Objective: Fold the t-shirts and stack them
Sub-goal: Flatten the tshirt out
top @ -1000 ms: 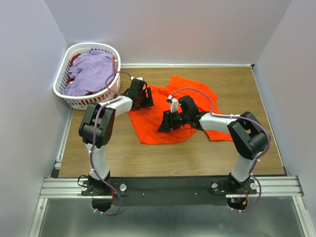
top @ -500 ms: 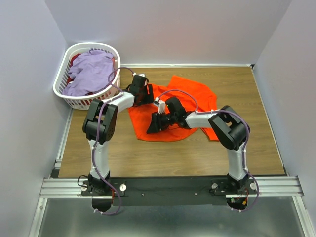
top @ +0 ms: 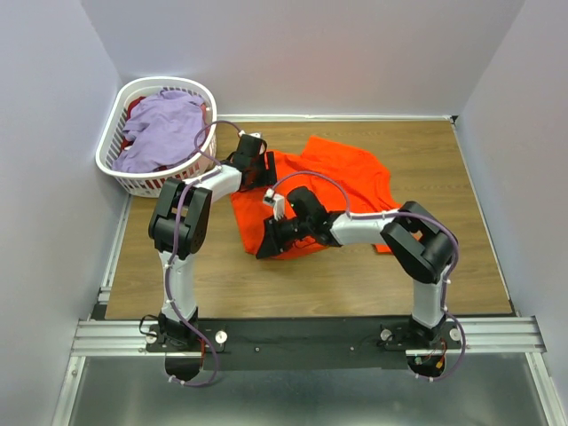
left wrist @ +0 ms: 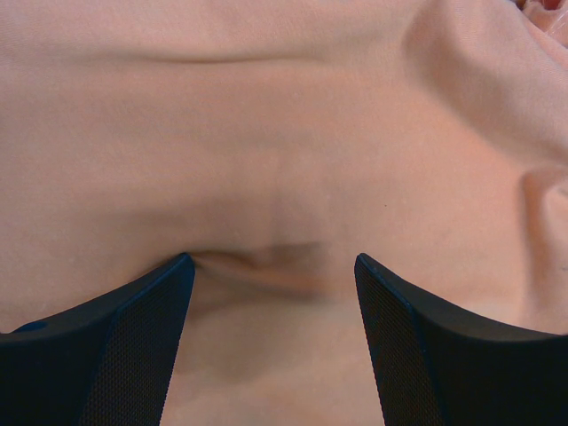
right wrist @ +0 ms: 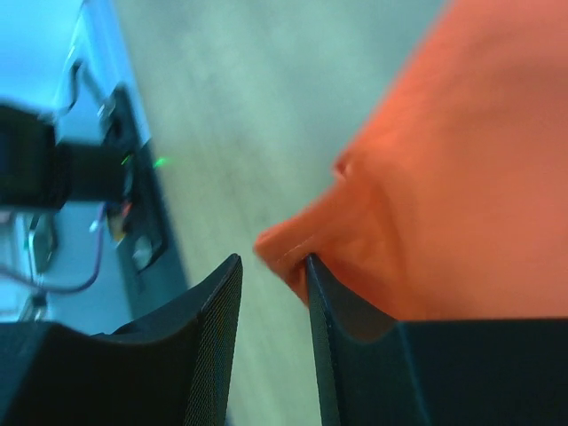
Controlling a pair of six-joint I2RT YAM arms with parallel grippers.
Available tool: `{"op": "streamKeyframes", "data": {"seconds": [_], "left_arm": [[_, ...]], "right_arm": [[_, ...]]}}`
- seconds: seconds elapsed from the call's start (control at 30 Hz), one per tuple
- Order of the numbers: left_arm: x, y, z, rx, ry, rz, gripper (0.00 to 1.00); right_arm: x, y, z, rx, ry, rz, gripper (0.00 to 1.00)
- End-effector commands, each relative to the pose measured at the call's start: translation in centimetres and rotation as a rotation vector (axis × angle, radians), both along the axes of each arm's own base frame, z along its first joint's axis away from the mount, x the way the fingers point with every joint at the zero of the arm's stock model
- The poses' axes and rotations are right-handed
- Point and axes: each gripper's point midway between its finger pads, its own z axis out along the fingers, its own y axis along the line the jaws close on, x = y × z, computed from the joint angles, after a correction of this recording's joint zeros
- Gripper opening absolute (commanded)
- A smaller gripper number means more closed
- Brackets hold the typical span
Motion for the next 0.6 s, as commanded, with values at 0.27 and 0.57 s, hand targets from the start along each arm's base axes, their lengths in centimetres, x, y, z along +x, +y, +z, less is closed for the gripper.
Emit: {"op": "streamKeyframes", "data": {"seconds": [0.27, 0.57], "left_arm": [[-1.2, 0.6, -0.8, 0.010, 0.043, -0.018, 0.82], [-1.4, 0.7, 8.0, -0.047, -0.111, 0.003, 0.83]], "right_arm": [[-7.8, -1.4, 0.2, -0.110, 0.058, 0.094, 0.40], [3.7, -11.2, 2.3, -0.353, -0.169, -0.434, 0.36]]}}
